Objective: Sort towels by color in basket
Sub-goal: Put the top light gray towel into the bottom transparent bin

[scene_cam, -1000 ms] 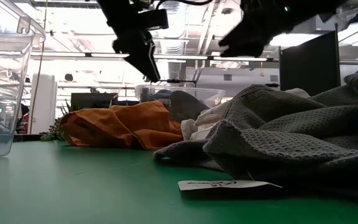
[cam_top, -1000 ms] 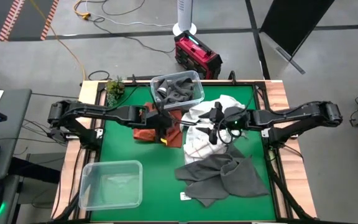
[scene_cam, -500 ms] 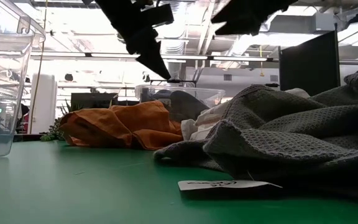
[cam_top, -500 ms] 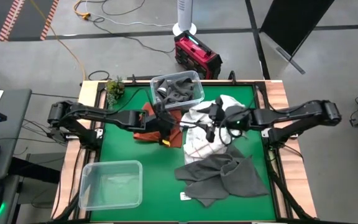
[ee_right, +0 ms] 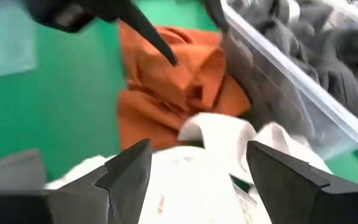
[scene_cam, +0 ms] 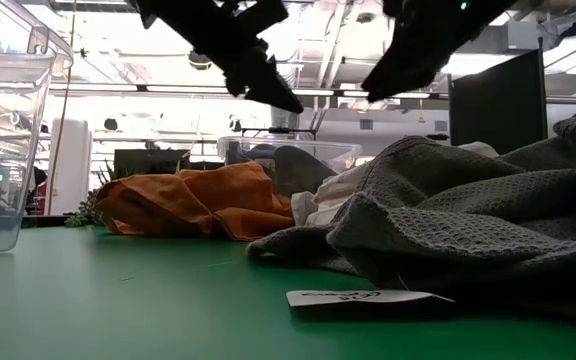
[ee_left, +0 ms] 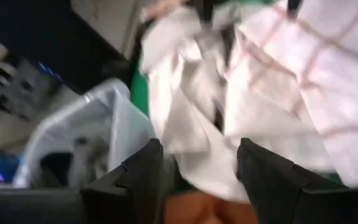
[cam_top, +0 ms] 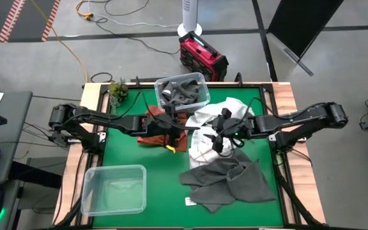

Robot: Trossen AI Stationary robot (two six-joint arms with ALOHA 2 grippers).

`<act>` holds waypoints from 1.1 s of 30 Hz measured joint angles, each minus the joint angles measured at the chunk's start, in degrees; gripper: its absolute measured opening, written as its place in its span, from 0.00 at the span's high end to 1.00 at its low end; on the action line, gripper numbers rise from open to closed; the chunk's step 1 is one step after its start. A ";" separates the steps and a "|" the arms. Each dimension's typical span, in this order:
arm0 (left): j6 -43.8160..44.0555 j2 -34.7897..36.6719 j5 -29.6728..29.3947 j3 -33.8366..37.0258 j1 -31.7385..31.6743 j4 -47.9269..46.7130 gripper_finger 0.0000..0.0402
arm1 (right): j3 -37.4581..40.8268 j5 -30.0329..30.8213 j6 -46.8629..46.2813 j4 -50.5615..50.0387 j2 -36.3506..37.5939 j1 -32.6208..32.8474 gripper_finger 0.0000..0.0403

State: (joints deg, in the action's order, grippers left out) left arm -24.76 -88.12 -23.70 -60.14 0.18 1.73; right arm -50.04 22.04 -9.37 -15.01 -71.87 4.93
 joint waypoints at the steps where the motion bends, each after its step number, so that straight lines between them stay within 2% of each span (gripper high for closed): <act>1: -0.95 0.40 0.22 0.69 -0.06 1.06 0.51 | 0.06 0.00 -0.54 -0.80 -0.62 -0.42 0.28; 5: -1.46 2.97 0.58 2.07 -0.78 1.38 0.51 | 0.13 1.45 -3.35 -7.65 -2.86 -3.24 0.28; 11: -0.14 11.40 0.79 6.99 -1.77 1.97 0.51 | 0.21 15.80 -18.03 -23.53 -2.49 -8.67 0.28; 18: 2.09 17.25 2.13 9.93 -2.18 1.99 0.51 | 0.21 20.16 -31.12 -33.03 -1.10 -13.82 0.28; 22: 2.09 17.32 2.32 9.93 -2.15 1.72 0.51 | 0.22 17.59 -34.14 -34.68 -1.66 -18.06 0.28; 27: 1.17 16.68 2.26 9.93 -2.21 1.90 0.51 | 2.80 13.82 -33.46 -32.58 -2.48 -23.48 0.28; 29: 1.04 16.73 2.23 9.93 -2.21 2.12 0.51 | 4.69 12.99 -30.56 -28.62 -2.47 -24.94 0.28; 33: 1.03 16.93 2.23 9.93 -2.21 2.40 0.51 | 9.11 5.20 -23.54 -16.69 -2.48 -28.00 0.31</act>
State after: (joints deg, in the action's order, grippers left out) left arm -23.73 -71.19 -21.47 -50.22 -2.02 4.14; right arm -40.93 27.24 -32.92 -31.71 -74.35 -23.07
